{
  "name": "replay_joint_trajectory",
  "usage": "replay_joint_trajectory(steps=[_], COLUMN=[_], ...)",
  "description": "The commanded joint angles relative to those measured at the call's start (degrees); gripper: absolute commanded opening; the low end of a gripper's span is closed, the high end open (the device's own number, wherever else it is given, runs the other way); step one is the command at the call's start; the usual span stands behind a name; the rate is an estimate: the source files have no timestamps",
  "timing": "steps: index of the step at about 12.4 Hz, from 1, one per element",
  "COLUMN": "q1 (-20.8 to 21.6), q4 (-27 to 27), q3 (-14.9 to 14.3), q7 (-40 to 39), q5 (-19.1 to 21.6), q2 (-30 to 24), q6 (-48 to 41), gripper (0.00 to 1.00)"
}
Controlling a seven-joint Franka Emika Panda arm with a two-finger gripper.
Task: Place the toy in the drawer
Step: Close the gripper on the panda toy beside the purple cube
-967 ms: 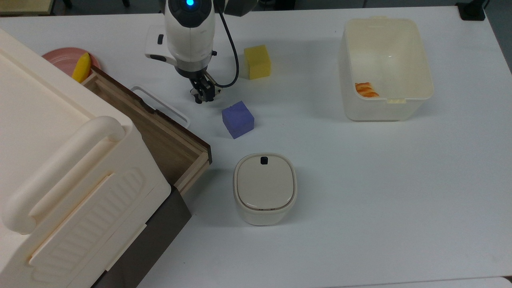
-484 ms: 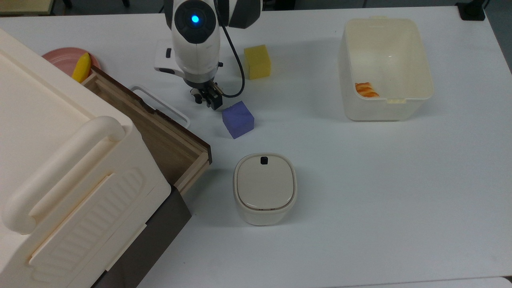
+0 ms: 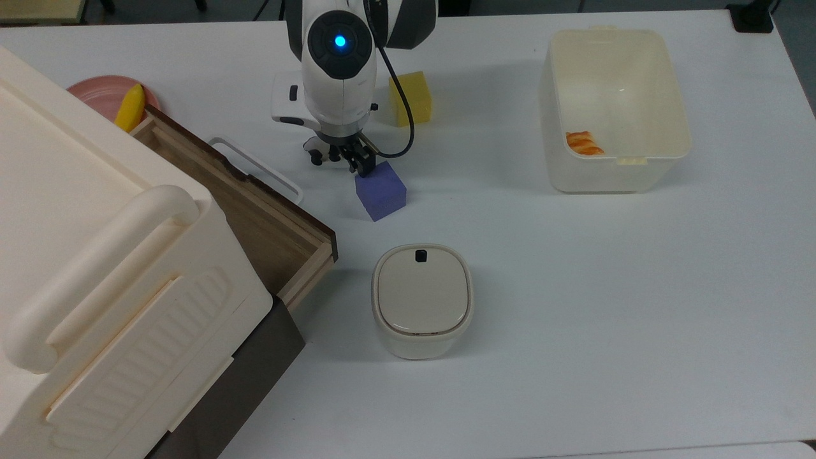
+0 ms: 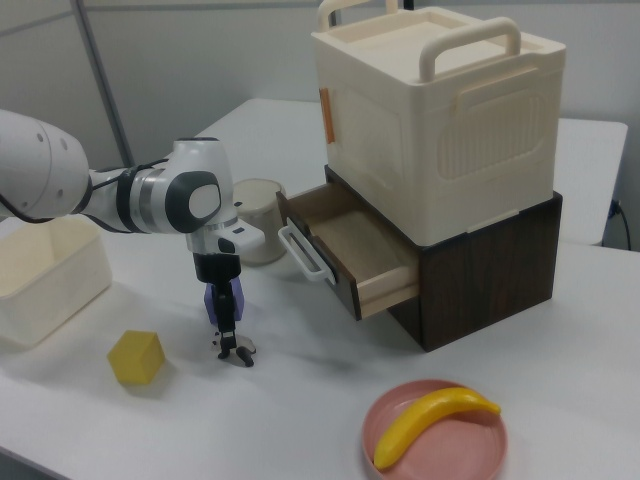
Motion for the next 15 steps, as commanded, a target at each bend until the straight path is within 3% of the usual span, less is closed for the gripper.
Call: replay_joint_trajectory(steps=[1, 2, 4, 5, 6, 12, 15], q1=[0.1, 0.1, -0.17, -0.25, -0.34, -0.69, -0.69], q4=[-2.81, -2.81, -2.81, -2.81, -2.81, -2.46, -1.41], q3=[0.1, 0.02, 0.1, 0.1, 0.1, 0.01, -0.07], q7=[0.59, 0.59, 0.15, -0.02, -0.64, -1.95, -5.2], q5=[0.98, 0.98, 0.98, 0.98, 1.07, 1.51, 4.92], q2=[-0.79, -0.88, -0.88, -0.88, -0.88, -2.19, -6.05], q6=[3.01, 3.01, 3.01, 3.01, 3.01, 2.22, -1.2], gripper=[0.63, 0.55, 0.3, 0.1, 0.0, 0.0, 0.0])
